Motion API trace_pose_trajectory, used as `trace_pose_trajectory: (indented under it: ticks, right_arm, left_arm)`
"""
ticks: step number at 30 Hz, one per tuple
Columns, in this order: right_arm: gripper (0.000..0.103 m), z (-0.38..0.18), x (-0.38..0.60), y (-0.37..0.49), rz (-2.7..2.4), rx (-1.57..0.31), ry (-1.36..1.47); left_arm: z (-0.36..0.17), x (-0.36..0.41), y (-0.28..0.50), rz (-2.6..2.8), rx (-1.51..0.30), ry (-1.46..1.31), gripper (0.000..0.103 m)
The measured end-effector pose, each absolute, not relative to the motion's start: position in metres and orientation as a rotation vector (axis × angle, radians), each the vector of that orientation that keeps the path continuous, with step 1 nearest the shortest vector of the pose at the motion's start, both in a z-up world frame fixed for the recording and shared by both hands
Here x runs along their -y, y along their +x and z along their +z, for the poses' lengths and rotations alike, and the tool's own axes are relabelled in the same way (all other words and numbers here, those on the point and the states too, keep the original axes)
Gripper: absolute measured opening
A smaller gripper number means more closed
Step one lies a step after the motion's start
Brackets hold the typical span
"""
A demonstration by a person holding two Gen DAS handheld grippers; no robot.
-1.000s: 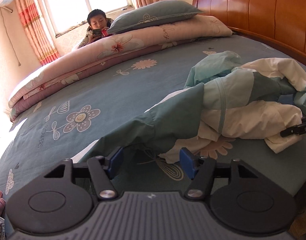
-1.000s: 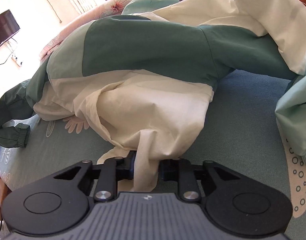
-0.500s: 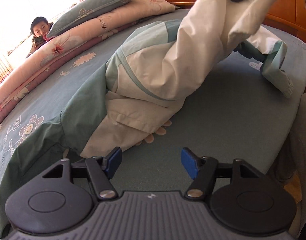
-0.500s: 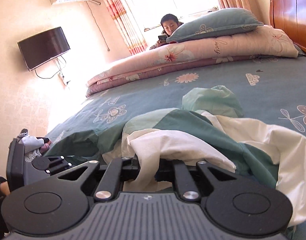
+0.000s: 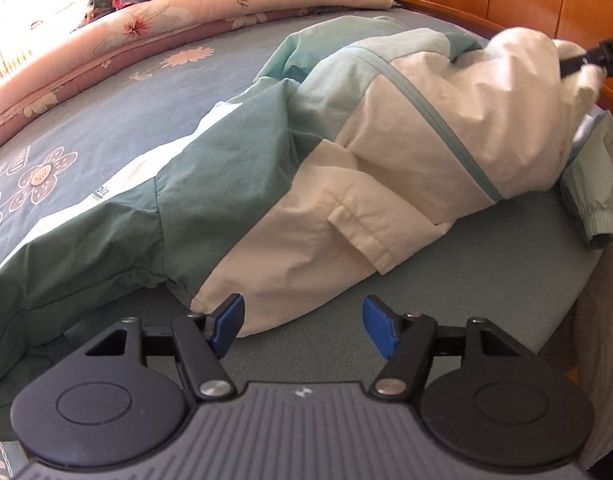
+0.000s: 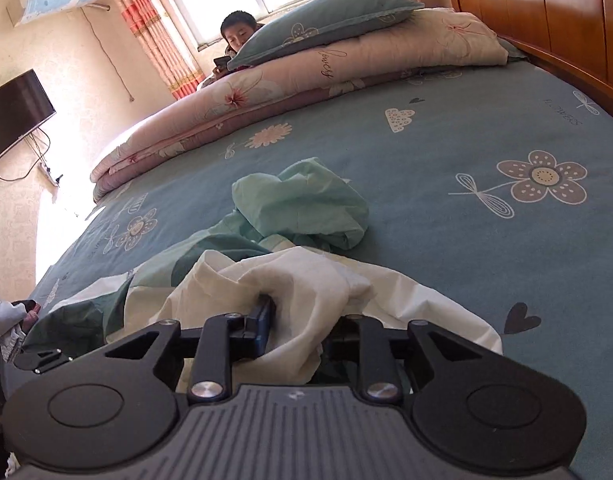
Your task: Fold clothes
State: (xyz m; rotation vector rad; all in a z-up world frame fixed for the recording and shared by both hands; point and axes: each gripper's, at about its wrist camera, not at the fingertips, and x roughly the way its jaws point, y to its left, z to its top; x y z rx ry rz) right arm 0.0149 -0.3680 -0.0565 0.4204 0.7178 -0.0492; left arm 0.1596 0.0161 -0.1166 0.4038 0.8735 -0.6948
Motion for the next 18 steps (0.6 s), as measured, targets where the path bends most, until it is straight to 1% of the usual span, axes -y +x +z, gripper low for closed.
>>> trace_pose_trajectory:
  ticks: [1, 4, 5, 7, 9, 12, 13, 16, 18]
  right_arm:
    - [0.037, -0.061, 0.365, 0.011, -0.049, -0.756, 0.387]
    - [0.043, -0.065, 0.355, -0.007, -0.057, -0.818, 0.273]
    - [0.044, -0.062, 0.354, -0.014, -0.053, -0.818, 0.259]
    - [0.051, -0.051, 0.357, -0.025, -0.053, -0.803, 0.248]
    - [0.055, -0.038, 0.364, -0.032, -0.055, -0.770, 0.260]
    - [0.057, -0.020, 0.377, -0.032, -0.052, -0.703, 0.302]
    - [0.058, -0.014, 0.381, -0.032, -0.051, -0.680, 0.315]
    - [0.058, -0.007, 0.390, -0.028, -0.063, -0.635, 0.332]
    - [0.059, -0.010, 0.394, -0.021, -0.057, -0.626, 0.337]
  left_arm:
    - [-0.116, -0.022, 0.165, -0.682, -0.888, 0.365, 0.067]
    - [-0.112, -0.044, 0.181, -0.649, -0.929, 0.212, 0.069]
    - [-0.111, -0.052, 0.187, -0.638, -0.944, 0.153, 0.070]
    - [-0.112, -0.067, 0.197, -0.615, -0.970, 0.041, 0.070]
    - [-0.114, -0.075, 0.204, -0.591, -0.977, -0.019, 0.070]
    - [-0.123, -0.080, 0.219, -0.553, -0.990, -0.093, 0.071]
    - [-0.129, -0.084, 0.224, -0.549, -1.003, -0.146, 0.072]
    - [-0.152, -0.097, 0.243, -0.560, -1.041, -0.372, 0.072]
    - [-0.166, -0.103, 0.255, -0.537, -1.036, -0.472, 0.072]
